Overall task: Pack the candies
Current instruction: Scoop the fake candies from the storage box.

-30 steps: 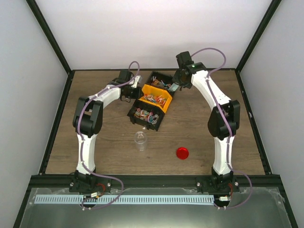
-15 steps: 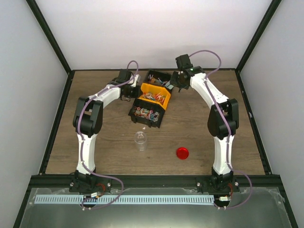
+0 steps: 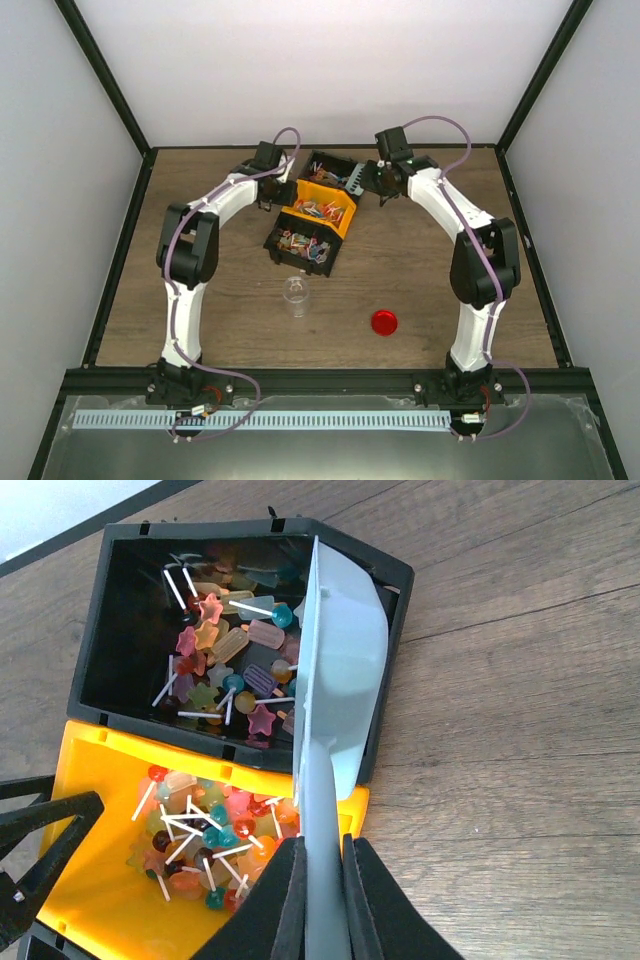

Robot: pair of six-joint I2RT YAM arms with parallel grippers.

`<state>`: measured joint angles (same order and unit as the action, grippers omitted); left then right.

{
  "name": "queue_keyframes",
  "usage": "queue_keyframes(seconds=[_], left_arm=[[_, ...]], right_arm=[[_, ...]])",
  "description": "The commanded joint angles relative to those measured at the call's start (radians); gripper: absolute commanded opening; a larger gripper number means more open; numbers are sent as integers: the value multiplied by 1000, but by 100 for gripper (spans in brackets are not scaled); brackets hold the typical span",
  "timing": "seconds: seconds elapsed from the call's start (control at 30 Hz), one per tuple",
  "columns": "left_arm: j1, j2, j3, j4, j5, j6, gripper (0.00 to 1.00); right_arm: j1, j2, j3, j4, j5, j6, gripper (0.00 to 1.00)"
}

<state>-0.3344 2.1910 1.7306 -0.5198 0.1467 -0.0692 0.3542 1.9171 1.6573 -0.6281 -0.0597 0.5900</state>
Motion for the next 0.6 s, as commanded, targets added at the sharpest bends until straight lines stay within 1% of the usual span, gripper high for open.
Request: queue_keyframes(seconds=[0.0, 0.03, 0.1, 0.23, 0.27, 0.47, 0.57], left_arm=[[-27, 22, 50, -35, -85, 33, 46], [-33, 25, 56, -37, -82, 38, 42], [-40, 31, 66, -47, -86, 50, 29], [-41, 28, 67, -58, -86, 66, 6], [-40, 24, 64, -58, -85, 69, 4], [-40, -1, 32, -47, -59, 87, 4], [-41, -10, 11, -40, -38, 92, 4]], right_arm=[[26, -8, 6, -52, -44, -22, 1], [25, -5, 14, -56, -46, -22, 1], [26, 5, 32, -60, -51, -26, 1], [25, 27, 64, -73, -58, -32, 1], [25, 31, 70, -74, -63, -33, 1], [25, 28, 57, -35, -120, -32, 1], [26, 47, 70, -49, -128, -22, 1]])
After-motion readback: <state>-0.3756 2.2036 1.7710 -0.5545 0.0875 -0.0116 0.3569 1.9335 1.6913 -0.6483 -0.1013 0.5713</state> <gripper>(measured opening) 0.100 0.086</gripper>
